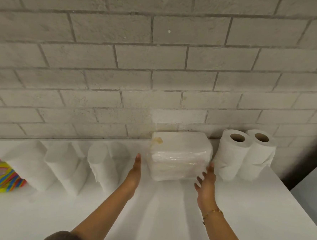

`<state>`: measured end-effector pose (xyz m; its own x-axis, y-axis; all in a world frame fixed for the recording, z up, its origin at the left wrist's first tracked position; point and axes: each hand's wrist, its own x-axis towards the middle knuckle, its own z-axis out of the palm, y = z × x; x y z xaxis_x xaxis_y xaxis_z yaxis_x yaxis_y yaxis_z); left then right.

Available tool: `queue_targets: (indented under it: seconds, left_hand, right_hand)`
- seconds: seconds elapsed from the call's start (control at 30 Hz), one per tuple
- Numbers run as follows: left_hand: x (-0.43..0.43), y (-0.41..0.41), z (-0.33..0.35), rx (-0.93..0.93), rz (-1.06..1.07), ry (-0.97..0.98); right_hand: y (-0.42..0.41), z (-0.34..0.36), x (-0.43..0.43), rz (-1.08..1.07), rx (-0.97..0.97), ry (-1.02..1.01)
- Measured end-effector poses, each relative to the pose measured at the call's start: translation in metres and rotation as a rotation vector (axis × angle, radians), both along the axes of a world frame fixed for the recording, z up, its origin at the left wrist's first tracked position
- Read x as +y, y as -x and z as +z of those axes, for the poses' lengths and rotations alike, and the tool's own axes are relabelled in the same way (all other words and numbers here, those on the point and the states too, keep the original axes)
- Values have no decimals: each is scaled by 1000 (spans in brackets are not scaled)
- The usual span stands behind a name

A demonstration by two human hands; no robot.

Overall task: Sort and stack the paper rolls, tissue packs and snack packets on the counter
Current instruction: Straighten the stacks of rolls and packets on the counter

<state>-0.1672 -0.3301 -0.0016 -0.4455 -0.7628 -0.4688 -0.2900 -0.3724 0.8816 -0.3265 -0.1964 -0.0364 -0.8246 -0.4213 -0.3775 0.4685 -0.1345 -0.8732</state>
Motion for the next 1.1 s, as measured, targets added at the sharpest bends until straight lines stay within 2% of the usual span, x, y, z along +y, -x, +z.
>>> queue_targets:
  seconds: [0.07,0.2,0.37,0.53,0.73,0.87,1.1]
  left_hand:
    - [4,-27,-9,21,-73,48]
    - [10,-93,-31,-26,-164,212]
    - [-3,-175,-41,-79,-90,248]
    - [-48,-261,-46,-81,10,231]
    - [-123,-344,-47,-53,205,251]
    - [-156,-363,-37,-46,248,264]
    - [-203,-348,-34,-44,149,336]
  right_hand:
    - [-24,-11,-1,24,-10,-37]
    - [-83,-28,-9,229,16,-104]
    - [-147,-33,-34,380,72,-157]
    - [-207,-32,-74,403,46,-176]
    - [-257,-17,-119,398,194,-272]
    - [-271,-2,-138,358,266,-342]
    - [-262,3,-157,341,367,-404]
